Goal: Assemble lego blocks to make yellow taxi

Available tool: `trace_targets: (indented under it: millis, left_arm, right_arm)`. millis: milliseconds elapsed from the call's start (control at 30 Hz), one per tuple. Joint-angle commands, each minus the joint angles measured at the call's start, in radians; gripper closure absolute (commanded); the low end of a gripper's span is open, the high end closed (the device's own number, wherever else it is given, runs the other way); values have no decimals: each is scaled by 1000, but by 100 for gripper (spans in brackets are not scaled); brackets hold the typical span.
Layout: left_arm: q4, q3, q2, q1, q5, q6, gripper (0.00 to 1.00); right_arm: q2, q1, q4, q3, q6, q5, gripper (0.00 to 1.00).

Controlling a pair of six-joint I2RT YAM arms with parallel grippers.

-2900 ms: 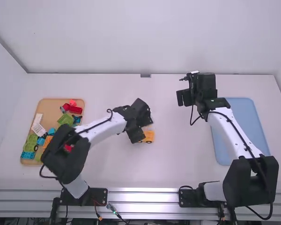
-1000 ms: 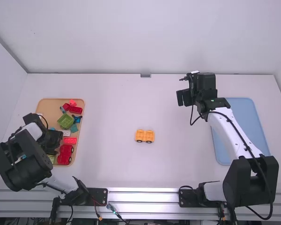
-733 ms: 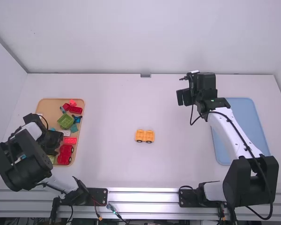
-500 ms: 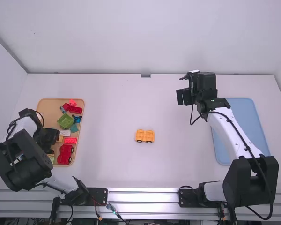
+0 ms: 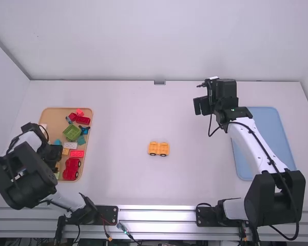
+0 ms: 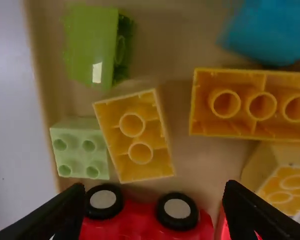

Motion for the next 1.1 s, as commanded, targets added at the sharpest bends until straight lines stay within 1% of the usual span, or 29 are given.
trace_targets:
  millis: [0, 133, 233, 267, 533, 733, 967, 1067]
  left_arm:
    - [16, -24, -5, 17, -2, 0, 28]
    - [92, -51, -5, 15, 55, 74, 37]
    - [98, -51, -5, 17, 52, 76, 45]
    - [98, -51, -5, 15, 52, 76, 46]
    - [97, -55, -5, 18, 53, 75, 45]
    - [39, -32, -6, 16, 48, 68, 45]
    - [60, -33, -5, 16, 44, 69, 46]
    - [56, -33, -5, 15, 10, 69, 46]
  right_arm:
    - [9, 2, 2, 39, 6, 0, 1]
    - [9, 2, 2, 39, 6, 0, 1]
    - [9, 2, 1, 39, 6, 0, 1]
    - [9, 2, 1, 39, 6, 0, 1]
    - [9, 2, 2, 39, 6, 1, 1]
    - [9, 2, 3, 39, 6, 1, 1]
    - [9, 2, 6, 39, 6, 1, 1]
    - [9, 2, 2, 39, 6, 1, 1]
